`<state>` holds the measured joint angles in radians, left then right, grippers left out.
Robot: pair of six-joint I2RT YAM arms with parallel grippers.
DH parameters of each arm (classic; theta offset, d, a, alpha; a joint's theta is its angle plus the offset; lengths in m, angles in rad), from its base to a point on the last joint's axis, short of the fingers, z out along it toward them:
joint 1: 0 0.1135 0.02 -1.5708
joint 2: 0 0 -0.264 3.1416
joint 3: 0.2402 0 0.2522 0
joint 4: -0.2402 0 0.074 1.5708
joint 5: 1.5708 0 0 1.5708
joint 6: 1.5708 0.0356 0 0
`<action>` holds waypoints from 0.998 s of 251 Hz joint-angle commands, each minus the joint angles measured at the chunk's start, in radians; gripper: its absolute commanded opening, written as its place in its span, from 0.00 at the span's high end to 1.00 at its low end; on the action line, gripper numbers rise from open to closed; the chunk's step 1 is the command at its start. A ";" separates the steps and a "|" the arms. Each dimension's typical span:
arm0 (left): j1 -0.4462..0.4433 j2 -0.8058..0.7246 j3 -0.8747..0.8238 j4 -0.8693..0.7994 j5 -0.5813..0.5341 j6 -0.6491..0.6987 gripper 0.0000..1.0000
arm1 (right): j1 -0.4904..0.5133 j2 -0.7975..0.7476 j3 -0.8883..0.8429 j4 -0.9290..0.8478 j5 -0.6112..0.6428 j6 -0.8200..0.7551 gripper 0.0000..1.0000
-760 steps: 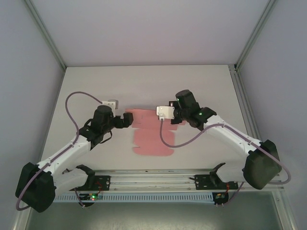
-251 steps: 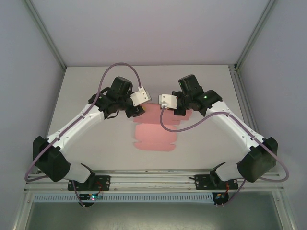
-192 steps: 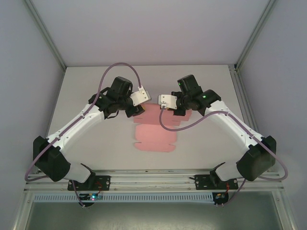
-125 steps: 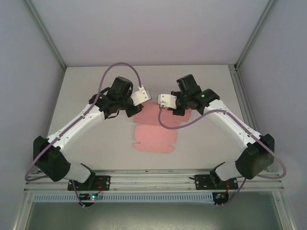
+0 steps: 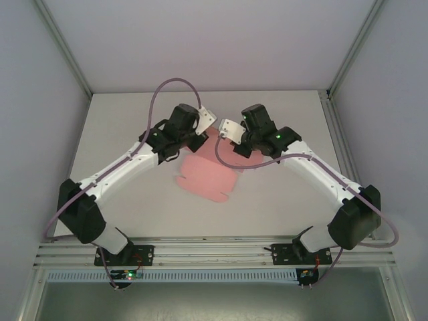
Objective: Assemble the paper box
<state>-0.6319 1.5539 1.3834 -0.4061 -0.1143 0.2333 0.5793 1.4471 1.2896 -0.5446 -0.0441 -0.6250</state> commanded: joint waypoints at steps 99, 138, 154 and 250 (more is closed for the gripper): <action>-0.190 0.170 0.154 0.140 -0.338 -0.434 0.92 | 0.130 -0.058 -0.117 0.317 0.262 0.408 1.00; -0.188 0.080 0.062 0.116 -0.291 -0.461 0.66 | 0.059 -0.104 -0.161 0.344 0.211 0.449 1.00; -0.177 0.025 0.003 0.113 -0.224 -0.433 0.59 | 0.026 -0.130 -0.189 0.348 0.125 0.431 1.00; 0.284 -0.444 -0.440 0.154 0.291 -0.457 0.06 | -0.232 -0.223 -0.269 0.231 -0.574 0.110 1.00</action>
<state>-0.5339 1.2194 1.0679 -0.3195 -0.1211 -0.2173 0.4183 1.2385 0.9924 -0.2409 -0.2932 -0.4034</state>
